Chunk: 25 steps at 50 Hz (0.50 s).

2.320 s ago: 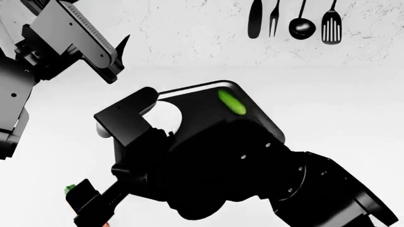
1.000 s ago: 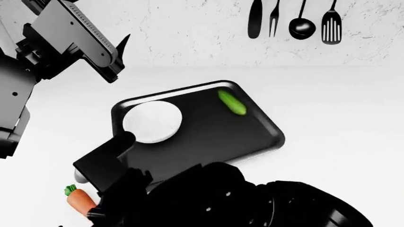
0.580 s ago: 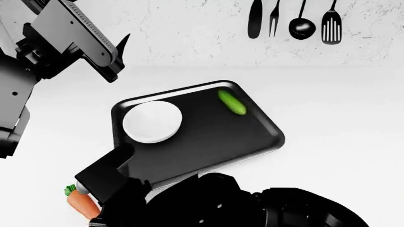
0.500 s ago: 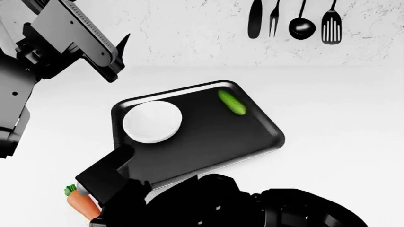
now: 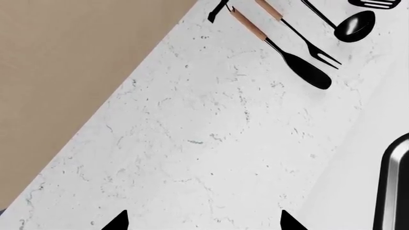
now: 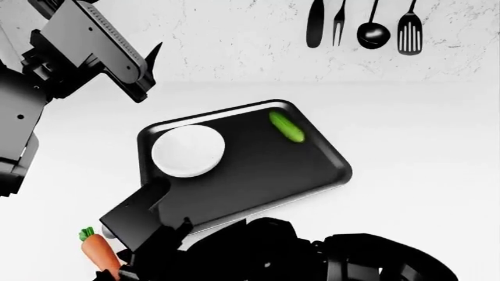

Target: Place the two vegetables and bowl onto the tray for setting up a vegetable dip station.

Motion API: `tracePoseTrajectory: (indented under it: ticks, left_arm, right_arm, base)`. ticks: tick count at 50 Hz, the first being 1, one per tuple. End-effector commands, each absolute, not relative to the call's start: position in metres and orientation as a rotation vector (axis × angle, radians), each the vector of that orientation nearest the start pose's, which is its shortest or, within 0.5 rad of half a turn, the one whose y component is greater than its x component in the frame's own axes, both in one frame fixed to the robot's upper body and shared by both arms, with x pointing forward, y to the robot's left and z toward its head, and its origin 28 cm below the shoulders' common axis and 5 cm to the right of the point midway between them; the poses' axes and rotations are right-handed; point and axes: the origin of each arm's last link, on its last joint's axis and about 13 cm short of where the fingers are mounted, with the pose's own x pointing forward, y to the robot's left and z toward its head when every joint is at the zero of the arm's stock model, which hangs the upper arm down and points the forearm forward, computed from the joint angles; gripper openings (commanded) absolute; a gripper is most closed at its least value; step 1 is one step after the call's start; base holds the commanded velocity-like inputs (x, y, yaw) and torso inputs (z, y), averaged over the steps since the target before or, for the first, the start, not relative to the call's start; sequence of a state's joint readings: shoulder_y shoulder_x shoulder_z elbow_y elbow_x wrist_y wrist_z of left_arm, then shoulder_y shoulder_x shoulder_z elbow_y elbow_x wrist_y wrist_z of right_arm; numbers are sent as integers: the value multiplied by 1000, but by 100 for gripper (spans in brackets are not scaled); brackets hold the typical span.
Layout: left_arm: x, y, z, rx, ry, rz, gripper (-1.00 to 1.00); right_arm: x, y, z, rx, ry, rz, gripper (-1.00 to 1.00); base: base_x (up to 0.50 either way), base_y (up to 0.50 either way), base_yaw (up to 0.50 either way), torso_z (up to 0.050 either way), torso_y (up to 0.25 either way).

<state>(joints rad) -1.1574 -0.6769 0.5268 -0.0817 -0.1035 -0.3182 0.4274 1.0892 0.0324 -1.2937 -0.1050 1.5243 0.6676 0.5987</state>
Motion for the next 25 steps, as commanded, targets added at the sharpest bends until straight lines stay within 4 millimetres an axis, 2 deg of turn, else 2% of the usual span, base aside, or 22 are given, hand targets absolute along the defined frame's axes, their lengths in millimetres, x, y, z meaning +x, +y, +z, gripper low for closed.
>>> tracePoseTrajectory:
  ticks: [1,7,10,14,25]
  left_arm:
    - [342,315,314,847,-357,-350,100]
    - [341,315,316,852,-359,-348,100]
    - [341,315,318,852,-362,-346,100]
    - [341,315,318,853,-362,-347,100]
    - [340,315,317,852,-360,-345,100]
  right_arm:
    - [195,90,170,-140,572,1176,-100]
    - [197,83,179,-186,510,1197,-100]
    - [197,79,194,-198,459,1218,-100]
    - [198,72,203,-232,410,1248,-100]
    - [207,57,213,-313,357,1242,-100]
  base:
    - [0,0,0,0,0]
    - [0,0,0,0,0]
    - [0,0,0,0,0]
    - [0,0,0,0,0]
    - [0,0,0,0,0]
